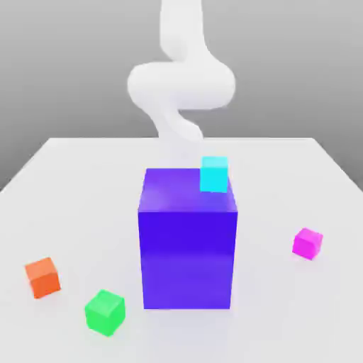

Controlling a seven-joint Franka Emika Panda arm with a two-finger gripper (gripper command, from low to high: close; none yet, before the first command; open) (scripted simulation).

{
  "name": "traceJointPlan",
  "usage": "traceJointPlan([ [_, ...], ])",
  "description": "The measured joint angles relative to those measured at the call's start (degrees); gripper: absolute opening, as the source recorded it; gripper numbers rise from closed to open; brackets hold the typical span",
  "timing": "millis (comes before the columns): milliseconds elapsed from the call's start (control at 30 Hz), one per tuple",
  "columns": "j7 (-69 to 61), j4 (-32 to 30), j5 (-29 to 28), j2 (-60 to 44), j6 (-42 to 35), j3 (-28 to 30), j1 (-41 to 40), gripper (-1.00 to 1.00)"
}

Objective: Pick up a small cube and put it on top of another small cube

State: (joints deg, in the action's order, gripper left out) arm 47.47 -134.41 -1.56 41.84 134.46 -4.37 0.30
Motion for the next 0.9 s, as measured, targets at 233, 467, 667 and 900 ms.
traceJointPlan([
  [233, 4.8, -7.4, -4.6, -11.9, 7.5, -11.2, 1.4, 0.00],
  [467, 9.2, -14.7, -8.8, -23.7, 14.7, -20.1, 3.8, 0.00],
  [667, 11.8, -20.9, -10.8, -33.3, 21.1, -26.0, 7.5, 0.00],
  [900, 7.9, -28.4, -3.2, -41.8, 29.0, -31.7, 17.2, 0.00],
])
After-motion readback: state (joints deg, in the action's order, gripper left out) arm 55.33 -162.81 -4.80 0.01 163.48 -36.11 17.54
